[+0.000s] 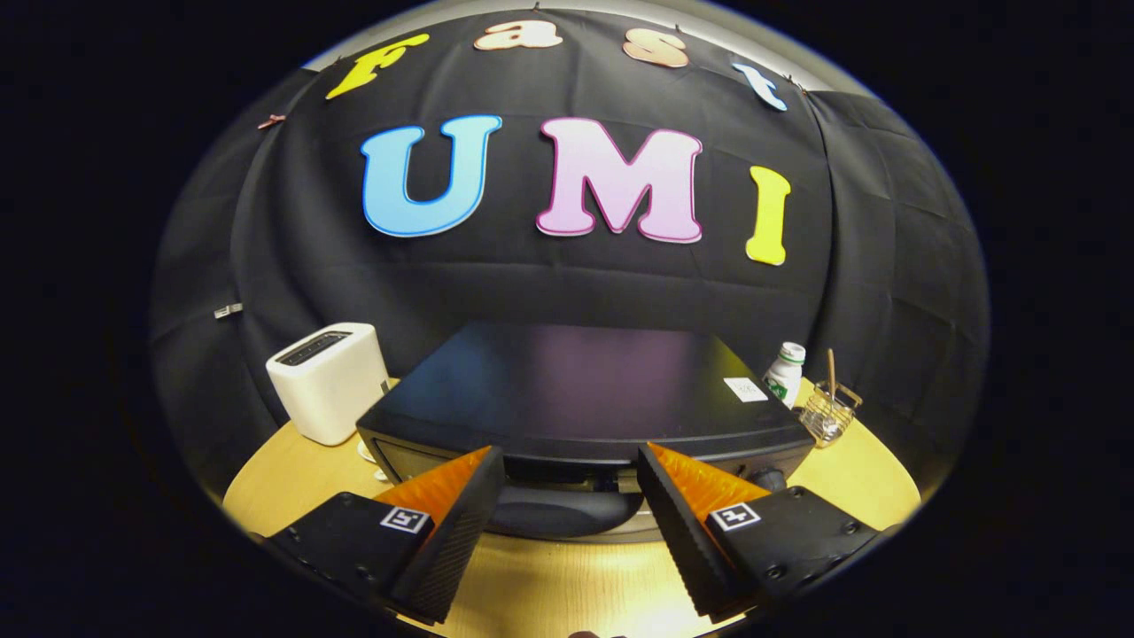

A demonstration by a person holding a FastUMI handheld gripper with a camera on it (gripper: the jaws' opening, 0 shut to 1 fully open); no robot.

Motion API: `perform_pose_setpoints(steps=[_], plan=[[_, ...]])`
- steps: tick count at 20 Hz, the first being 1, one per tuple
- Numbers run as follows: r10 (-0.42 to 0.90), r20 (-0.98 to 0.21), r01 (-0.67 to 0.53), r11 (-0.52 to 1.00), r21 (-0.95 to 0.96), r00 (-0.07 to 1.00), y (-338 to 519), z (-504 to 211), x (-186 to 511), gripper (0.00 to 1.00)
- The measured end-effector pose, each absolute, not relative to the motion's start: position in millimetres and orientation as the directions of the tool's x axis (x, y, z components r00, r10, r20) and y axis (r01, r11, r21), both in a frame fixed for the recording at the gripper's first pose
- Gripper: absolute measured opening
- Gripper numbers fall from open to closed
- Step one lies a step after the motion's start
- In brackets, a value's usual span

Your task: Open the toaster oven, put the food inside, and close the toaster oven door.

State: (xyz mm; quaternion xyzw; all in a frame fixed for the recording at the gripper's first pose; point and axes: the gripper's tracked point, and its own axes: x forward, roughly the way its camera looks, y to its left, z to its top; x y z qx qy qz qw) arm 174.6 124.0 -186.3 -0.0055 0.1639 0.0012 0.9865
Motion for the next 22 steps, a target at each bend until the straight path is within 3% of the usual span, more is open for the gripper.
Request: perform_pose_setpoints(steps=[16,22], plan=[[-0.017,-0.418,0.006,1.000,-0.027,0.908,132,-218,103,0.97],[-0.025,-0.510,0.014,1.000,-0.025,0.860,133,-256,67,0.98]])
